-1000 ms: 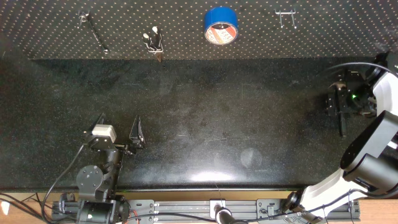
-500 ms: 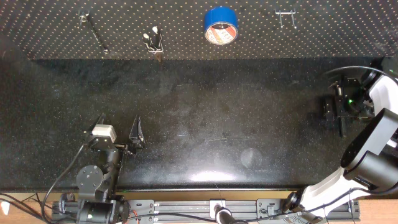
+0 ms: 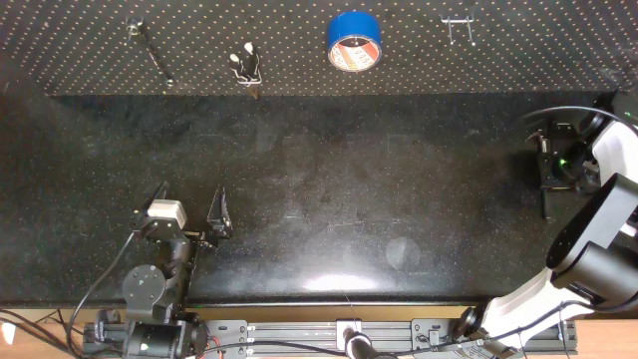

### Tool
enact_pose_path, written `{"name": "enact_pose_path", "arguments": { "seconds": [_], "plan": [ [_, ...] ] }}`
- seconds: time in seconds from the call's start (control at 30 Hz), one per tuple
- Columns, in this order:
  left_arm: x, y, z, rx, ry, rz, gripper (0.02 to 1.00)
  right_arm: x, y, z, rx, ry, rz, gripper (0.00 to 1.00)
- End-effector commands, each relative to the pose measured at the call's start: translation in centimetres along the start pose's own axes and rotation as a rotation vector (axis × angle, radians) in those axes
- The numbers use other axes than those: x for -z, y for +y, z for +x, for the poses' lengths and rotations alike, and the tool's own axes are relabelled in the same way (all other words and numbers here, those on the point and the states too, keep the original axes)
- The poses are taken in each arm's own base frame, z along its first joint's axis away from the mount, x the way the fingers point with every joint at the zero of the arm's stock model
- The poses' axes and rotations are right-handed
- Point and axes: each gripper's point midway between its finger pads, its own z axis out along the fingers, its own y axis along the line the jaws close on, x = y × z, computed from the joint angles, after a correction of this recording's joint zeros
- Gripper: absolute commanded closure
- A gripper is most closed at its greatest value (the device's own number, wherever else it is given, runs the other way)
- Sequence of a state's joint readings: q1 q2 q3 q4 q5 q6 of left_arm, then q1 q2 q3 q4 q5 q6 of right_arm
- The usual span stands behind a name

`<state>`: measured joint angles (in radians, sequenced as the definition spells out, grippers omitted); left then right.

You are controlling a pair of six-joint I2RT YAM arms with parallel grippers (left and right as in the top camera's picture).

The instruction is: Place Tools Onto Pegboard

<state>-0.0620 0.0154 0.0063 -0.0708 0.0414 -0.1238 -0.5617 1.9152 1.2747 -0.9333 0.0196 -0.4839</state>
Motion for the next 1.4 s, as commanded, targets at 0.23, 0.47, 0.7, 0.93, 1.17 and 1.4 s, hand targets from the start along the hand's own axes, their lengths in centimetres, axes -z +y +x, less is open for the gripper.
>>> {"name": "enact_pose_path", "arguments": {
  "seconds": [0.23, 0.47, 0.7, 0.93, 1.17, 1.4],
  "plan": [
    [0.1, 0.2, 0.0, -0.009, -0.004, -0.010, 0.023, -2.0, 0.9, 0.9, 0.021, 0.034, -0.036, 0.925],
    [0.1, 0.2, 0.0, -0.009, -0.004, -0.010, 0.023, -1.6, 1.3, 0.0, 0.023, 0.007, -0.019, 0.925],
    [0.1, 0.2, 0.0, -0.009, -0.004, -0.010, 0.023, 3.6, 2.5, -2.7, 0.027, -0.184, -0.005, 0.925],
    [0.1, 0.2, 0.0, -0.009, -0.004, -0.010, 0.023, 7.5, 4.4, -3.4, 0.043, -0.370, 0.027, 0.925],
    [0.1, 0.2, 0.0, -0.009, -0.004, -0.010, 0.023, 7.7, 6.4, -2.6, -0.029, -0.534, 0.062, 0.928],
    [0.1, 0.2, 0.0, -0.009, -0.004, -0.010, 0.023, 9.8, 9.7, -2.4, -0.039, -0.747, 0.034, 0.925]
  ]
}}
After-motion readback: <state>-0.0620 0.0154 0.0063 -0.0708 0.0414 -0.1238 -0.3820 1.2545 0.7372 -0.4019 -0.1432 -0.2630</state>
